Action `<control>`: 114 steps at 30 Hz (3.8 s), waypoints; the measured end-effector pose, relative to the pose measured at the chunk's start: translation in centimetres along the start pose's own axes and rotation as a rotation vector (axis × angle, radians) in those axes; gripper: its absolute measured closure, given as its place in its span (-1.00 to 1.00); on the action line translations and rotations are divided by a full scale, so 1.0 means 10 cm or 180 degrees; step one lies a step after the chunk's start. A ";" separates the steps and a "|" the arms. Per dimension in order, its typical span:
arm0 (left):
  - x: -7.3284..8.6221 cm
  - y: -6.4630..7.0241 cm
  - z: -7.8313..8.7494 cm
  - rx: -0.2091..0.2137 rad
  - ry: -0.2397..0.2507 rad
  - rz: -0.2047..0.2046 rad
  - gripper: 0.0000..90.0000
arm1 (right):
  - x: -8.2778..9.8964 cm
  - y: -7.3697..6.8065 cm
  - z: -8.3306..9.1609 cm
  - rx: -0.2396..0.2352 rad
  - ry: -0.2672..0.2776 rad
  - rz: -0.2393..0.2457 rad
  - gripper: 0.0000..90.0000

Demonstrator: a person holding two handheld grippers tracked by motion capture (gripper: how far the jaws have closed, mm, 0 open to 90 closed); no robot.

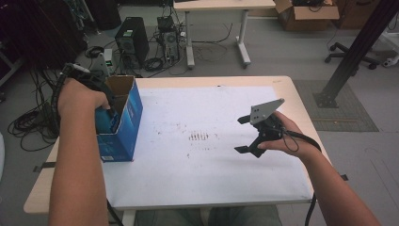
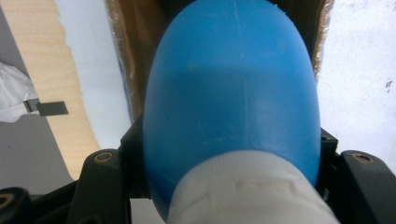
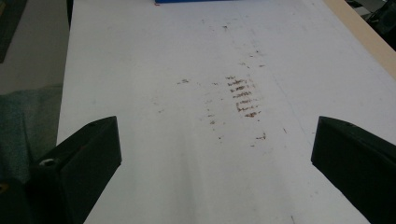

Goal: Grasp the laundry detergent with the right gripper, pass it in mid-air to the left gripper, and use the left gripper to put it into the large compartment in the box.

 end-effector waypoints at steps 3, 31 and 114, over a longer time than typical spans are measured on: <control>-0.01 0.00 -0.07 0.0009 -0.0008 0.0002 -0.14 | 0.01 0.00 0.00 -0.0003 0.0000 -0.0002 -0.96; -0.04 -0.05 -0.47 0.0059 -0.0027 -0.0020 -0.14 | -0.04 -0.01 -0.06 -0.0053 -0.0002 0.0013 -0.96; 0.27 0.18 0.14 -0.0249 0.0300 -0.0446 -0.99 | -0.18 -0.11 0.02 -0.0067 0.0103 0.0178 -0.96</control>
Point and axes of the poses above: each handheld gripper's, and its own axes: z roughly backward along the jaws, x roughly out of its underside, y roughly to its right, the point moved 4 cm from there along -z, roughly forward along the jaws, and after that the axes turned 9 degrees about z, right-handed, at the moved point
